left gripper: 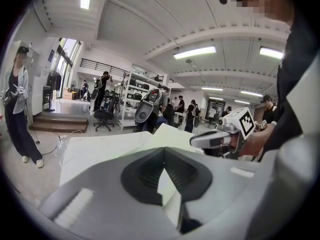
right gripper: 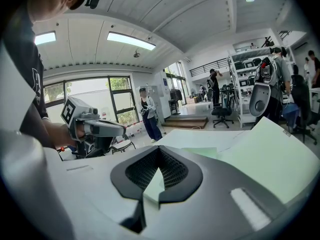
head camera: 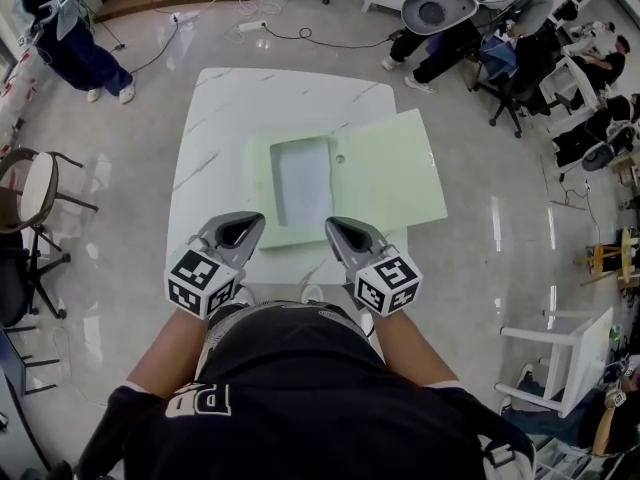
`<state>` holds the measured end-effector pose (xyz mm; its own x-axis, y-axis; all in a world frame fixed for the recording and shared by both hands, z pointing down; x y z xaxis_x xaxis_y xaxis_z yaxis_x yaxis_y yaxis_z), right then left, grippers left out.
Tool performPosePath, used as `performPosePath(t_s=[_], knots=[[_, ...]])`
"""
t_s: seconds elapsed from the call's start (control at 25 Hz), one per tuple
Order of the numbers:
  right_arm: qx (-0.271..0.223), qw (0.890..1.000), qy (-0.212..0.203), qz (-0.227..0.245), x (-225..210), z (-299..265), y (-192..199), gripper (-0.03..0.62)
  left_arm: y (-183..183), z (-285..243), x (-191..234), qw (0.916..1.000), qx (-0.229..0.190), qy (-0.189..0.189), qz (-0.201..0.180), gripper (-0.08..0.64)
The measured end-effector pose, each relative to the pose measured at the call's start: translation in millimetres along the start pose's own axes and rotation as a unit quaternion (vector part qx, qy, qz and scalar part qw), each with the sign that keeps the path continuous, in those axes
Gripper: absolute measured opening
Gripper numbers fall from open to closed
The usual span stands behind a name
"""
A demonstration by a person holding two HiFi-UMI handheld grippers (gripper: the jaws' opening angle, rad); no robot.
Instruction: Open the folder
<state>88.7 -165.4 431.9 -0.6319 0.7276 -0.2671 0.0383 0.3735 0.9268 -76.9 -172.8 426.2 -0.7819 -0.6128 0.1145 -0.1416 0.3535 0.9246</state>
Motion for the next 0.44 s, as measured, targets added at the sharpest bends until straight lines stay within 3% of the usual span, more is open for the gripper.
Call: performPosePath(t_s=[0.44], knots=[[0.007, 1.0, -0.003, -0.001, -8.1, -6.8, 1.1, 0.0, 1.4, -8.5, 6.9, 1.0, 0.006, -0.005, 0.001, 0.051]])
Point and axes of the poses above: the fingertips, and each gripper's own axes: z backward along the fingers, x to its left, y out of its underside, the point moved 3 cm from there along z, backward along the fingers, and after that the axes turned 10 degrees about -y, right-handed, at the moved point
